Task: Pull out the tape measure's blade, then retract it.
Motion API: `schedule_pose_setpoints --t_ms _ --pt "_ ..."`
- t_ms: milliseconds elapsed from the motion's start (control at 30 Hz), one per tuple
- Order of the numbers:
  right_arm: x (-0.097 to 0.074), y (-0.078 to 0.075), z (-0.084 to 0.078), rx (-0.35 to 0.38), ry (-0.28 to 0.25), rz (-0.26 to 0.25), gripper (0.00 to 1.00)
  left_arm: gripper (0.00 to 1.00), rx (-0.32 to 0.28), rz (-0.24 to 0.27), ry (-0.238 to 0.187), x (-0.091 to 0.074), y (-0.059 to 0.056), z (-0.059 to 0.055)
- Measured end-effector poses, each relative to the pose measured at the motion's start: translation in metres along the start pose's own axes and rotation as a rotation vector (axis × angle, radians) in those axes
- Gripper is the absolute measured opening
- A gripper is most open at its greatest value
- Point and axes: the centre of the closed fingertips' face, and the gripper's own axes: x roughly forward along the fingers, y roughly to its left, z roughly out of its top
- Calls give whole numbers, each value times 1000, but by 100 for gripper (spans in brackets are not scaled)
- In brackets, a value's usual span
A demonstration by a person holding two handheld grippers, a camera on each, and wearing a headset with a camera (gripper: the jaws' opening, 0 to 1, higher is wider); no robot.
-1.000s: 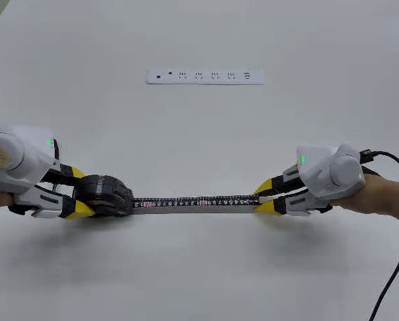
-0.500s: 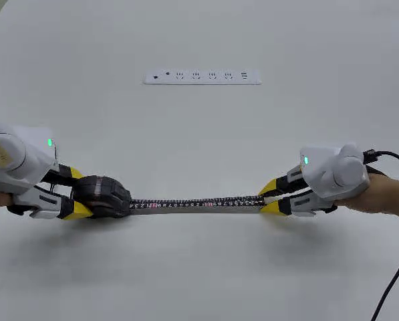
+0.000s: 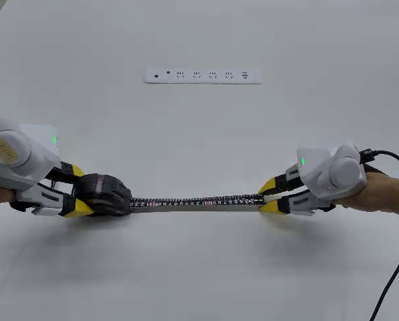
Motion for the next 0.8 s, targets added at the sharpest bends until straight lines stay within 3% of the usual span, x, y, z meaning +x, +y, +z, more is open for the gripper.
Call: schedule_pose_setpoints --t_ms 800 --pt "-1 -1 2 9 11 -18 17 29 5 2 -1 -1 0 0"
